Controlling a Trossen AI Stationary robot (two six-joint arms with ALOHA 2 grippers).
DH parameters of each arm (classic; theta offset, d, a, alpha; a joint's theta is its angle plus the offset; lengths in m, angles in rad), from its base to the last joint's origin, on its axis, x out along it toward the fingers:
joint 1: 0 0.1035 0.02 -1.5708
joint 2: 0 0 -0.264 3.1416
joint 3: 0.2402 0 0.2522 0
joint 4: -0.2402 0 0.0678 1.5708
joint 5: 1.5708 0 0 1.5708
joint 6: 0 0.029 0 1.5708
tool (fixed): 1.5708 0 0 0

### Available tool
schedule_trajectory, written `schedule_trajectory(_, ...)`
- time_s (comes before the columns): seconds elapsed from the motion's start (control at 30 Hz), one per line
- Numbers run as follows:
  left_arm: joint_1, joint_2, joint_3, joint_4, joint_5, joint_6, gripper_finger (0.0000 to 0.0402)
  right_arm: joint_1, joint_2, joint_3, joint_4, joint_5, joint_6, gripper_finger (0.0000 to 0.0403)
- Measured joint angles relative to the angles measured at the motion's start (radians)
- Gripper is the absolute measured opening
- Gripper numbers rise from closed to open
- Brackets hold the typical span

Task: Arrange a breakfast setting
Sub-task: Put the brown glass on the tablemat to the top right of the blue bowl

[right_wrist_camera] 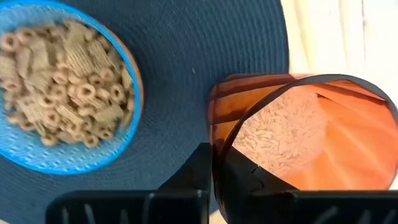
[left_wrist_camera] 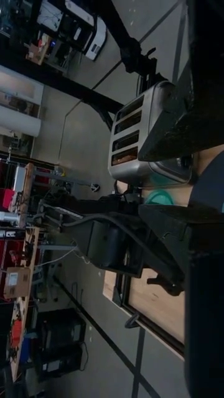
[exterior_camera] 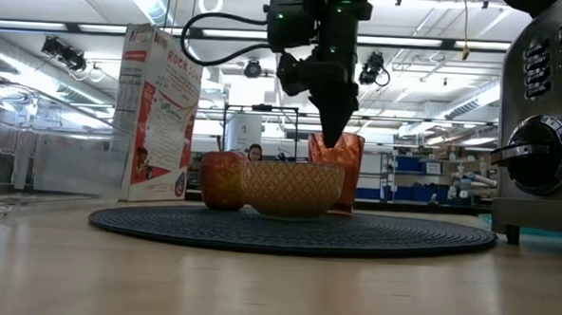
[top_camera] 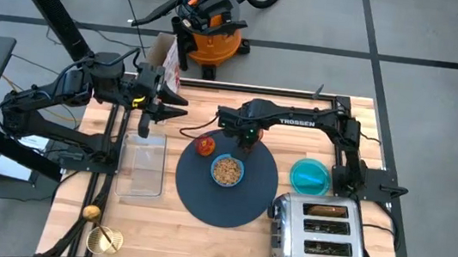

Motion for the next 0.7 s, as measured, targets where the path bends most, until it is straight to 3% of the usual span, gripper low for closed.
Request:
schedule_trajectory(0.4, 0.0, 0.0, 0.0, 0.0, 0.0, 0.0, 0.013, 0.0, 0.0, 0.0, -0.019, -0.004, -0.025, 0.0038)
schedule_trajectory(0.7, 0.0, 0.0, 0.0, -0.009, 0.0, 0.0, 0.013, 0.0, 0.0, 0.0, -0.034, -0.017, -0.017, 0.0108)
